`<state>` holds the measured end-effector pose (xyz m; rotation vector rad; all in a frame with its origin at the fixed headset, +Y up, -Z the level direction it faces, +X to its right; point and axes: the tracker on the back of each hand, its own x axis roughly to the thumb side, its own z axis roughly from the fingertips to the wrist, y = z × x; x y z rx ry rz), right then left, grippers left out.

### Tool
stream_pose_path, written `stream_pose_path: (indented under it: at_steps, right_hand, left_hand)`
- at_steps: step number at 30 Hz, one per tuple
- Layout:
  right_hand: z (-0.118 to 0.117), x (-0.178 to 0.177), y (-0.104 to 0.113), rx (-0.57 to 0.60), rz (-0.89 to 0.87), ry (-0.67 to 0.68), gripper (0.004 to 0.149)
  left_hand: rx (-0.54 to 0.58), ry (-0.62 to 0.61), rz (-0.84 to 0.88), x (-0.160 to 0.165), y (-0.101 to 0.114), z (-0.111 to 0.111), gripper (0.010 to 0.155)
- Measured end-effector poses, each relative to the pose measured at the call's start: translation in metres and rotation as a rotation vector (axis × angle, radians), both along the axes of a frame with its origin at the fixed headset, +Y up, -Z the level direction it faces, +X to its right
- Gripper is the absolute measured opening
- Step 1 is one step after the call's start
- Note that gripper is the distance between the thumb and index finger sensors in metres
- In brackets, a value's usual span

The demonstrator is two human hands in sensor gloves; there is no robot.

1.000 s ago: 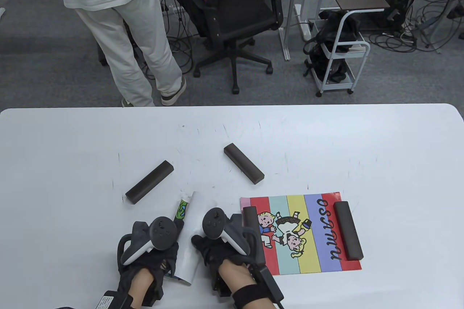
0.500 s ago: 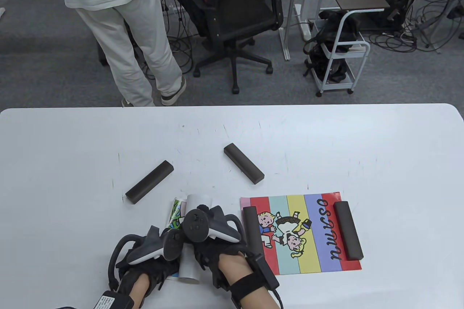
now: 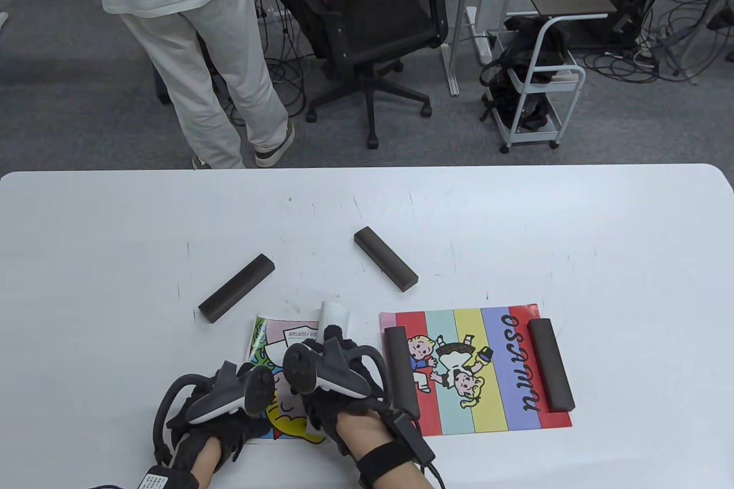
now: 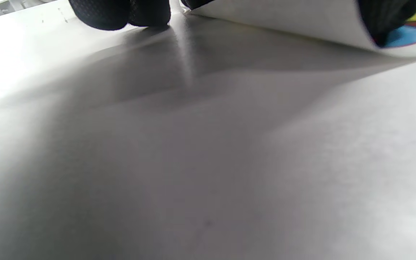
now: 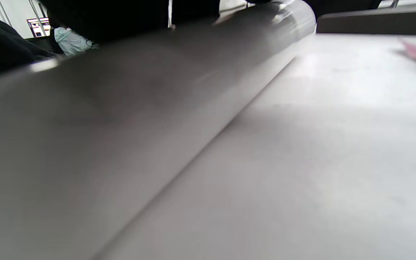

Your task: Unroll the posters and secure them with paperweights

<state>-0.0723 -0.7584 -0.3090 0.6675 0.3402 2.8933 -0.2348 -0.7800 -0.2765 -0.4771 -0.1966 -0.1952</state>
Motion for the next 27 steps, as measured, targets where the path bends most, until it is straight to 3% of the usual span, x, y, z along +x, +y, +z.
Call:
stream_pose_path:
  at_steps: [5,11,27]
  right_hand:
    - [-0.005,0.011,0.004,0.049,-0.04,-0.078,0.044]
    - [-0.009,0.02,0.007,0.086,0.003,-0.211,0.053]
    - [-0.01,0.05,0.016,-0.005,0.164,-0.167,0.051]
  left_hand:
    - [0.002,0.024,-0.001,-0.011,0.0,-0.002,0.074]
    - [0.002,0.052,-0.019,-0.022,0.0,-0.002,0.073]
    - [0.009,0.08,-0.025,-0.052,0.0,0.002,0.073]
